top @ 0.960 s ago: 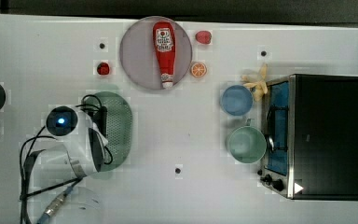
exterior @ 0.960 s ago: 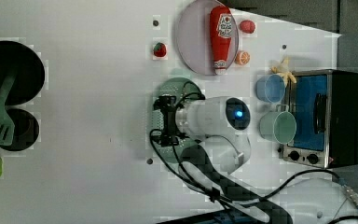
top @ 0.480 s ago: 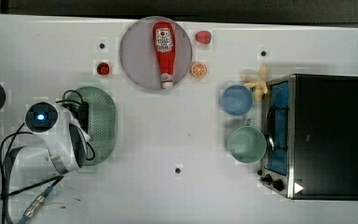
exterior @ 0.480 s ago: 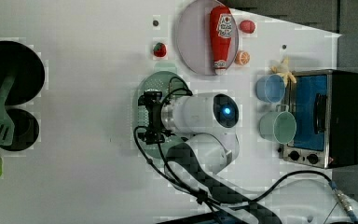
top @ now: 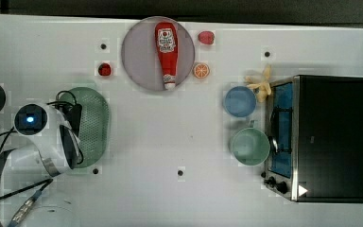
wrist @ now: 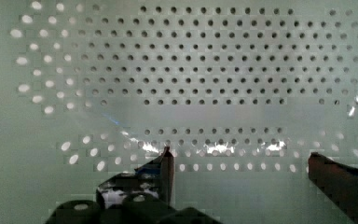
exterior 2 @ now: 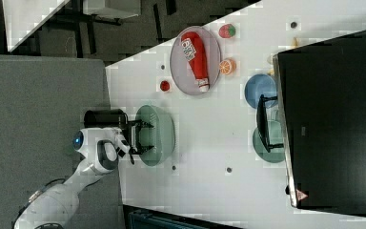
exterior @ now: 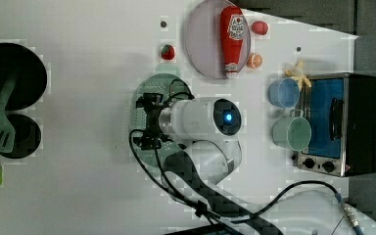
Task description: Drag strainer right to left.
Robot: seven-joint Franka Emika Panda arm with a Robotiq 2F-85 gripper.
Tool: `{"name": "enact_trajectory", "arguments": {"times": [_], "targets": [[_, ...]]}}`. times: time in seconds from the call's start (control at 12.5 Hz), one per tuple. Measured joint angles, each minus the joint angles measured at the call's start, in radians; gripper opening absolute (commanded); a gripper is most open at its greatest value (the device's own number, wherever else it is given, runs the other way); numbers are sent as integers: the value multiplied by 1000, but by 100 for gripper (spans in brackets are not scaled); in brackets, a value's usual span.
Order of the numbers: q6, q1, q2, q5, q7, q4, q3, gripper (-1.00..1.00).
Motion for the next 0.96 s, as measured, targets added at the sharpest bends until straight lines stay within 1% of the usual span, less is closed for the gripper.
{"name": "enact_trajectory", "arguments": {"times": [0.16,0.32,0.56,0.72,0.88,0.96], "targets": [[19,11,53,-8,5,60,20,100],[28,29,78,-6,9,73,17,100],[6,37,66,-29,10,87,13,100],[-125,62,19,-33,-17,64,-34,100],[-246,70,-56,-9,-118,60,-79,100],[-315,69,-113,-12,-193,52,-100,100]]}}
